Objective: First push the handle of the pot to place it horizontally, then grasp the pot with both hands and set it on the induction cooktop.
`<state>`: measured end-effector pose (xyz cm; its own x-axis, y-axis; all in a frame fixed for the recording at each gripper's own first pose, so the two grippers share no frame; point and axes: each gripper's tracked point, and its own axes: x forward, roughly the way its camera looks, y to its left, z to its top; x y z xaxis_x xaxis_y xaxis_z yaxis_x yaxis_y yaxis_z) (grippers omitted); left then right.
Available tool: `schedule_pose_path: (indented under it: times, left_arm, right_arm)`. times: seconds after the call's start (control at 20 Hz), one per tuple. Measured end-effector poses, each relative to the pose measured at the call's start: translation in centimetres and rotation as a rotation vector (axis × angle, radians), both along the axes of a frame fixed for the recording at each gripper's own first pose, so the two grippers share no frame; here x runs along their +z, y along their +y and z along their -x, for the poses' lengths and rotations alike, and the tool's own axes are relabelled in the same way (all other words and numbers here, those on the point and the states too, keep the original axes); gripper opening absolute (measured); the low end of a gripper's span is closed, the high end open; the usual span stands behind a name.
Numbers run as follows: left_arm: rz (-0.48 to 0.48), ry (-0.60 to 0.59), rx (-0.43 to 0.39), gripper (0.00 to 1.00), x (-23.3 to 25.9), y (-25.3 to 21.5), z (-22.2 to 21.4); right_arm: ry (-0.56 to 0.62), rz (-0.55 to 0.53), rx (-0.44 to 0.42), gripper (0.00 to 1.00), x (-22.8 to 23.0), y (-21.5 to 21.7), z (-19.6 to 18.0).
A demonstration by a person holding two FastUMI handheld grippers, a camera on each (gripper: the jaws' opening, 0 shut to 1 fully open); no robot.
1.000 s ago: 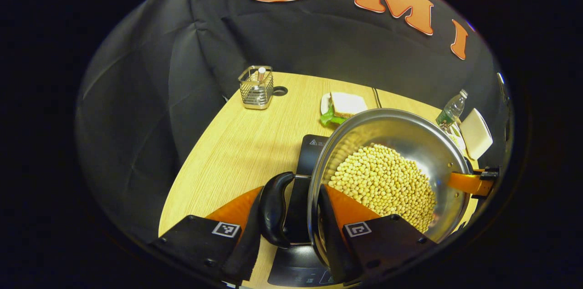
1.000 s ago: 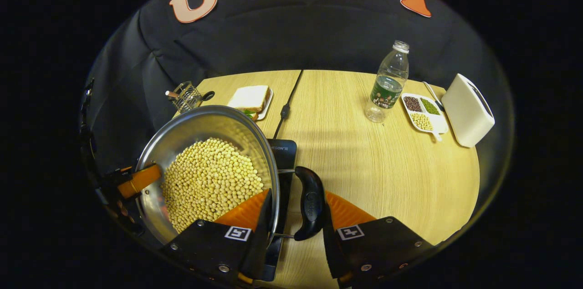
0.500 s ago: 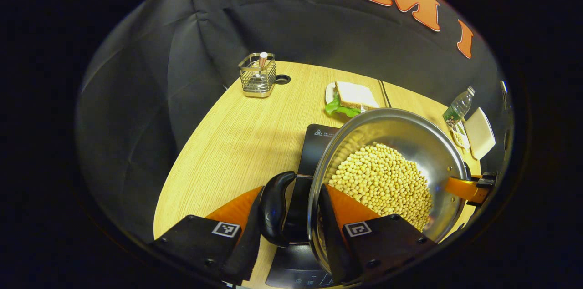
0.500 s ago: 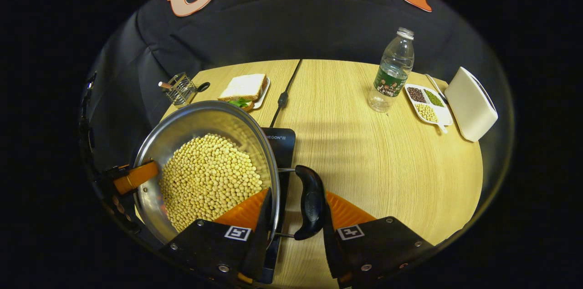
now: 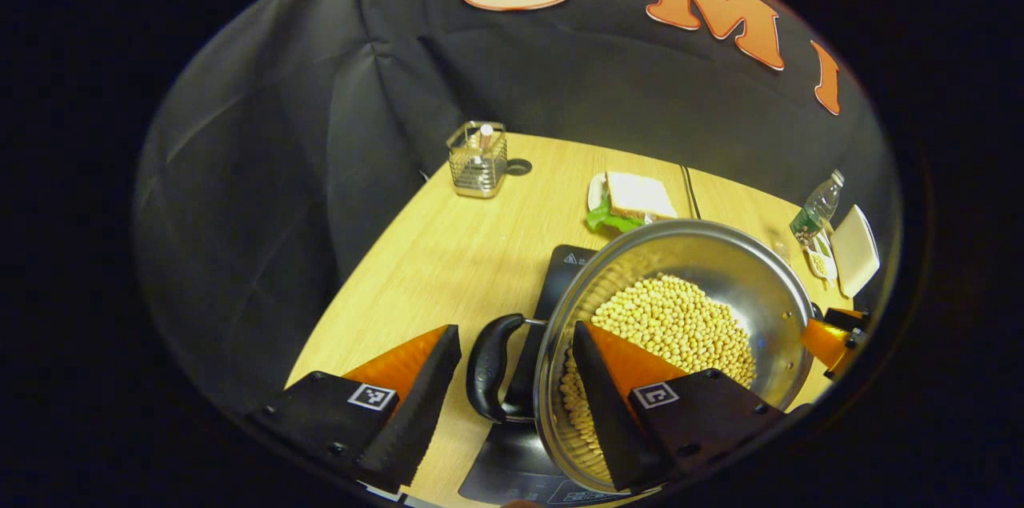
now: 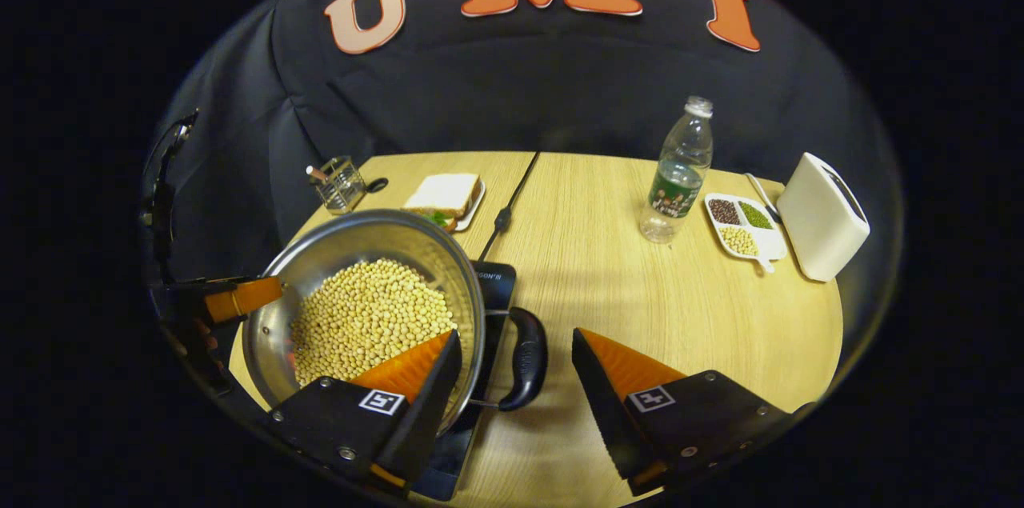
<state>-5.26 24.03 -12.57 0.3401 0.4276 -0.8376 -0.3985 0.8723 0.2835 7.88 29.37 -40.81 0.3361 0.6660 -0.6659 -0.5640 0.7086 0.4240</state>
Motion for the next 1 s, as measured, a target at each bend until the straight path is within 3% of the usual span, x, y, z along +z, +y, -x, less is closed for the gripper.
schedule_pose_path:
  times: [0.2,0.35,0.5,0.65,0.7,1.0]
  left_arm:
    - [-0.163,-0.14,-0.034,0.92,6.0,-0.8,-2.7]
    - [-0.206,-0.207,-0.103,0.91,9.2,-4.9,-4.8]
    - [-0.211,-0.307,-0.192,0.89,12.7,-10.4,-7.6]
    - [-0.178,-0.431,-0.246,0.94,16.5,-16.1,-9.9]
    - [-0.167,-0.47,-0.26,0.91,17.8,-17.5,-10.6]
    - [-0.134,-0.695,-0.319,0.91,26.5,-23.6,-13.4]
  right_arm:
    - [-0.119,-0.088,-0.099,0.9,3.3,-6.5,-4.2]
    - [-0.233,-0.14,-0.157,0.92,6.5,-12.6,-7.5]
    - [-0.325,-0.159,-0.208,0.93,8.4,-18.6,-10.0]
    - [-0.411,-0.144,-0.233,0.93,10.2,-25.8,-12.2]
    - [-0.43,-0.143,-0.238,0.94,10.5,-28.0,-12.6]
    - [-0.51,-0.162,-0.418,0.93,15.1,-43.7,-16.1]
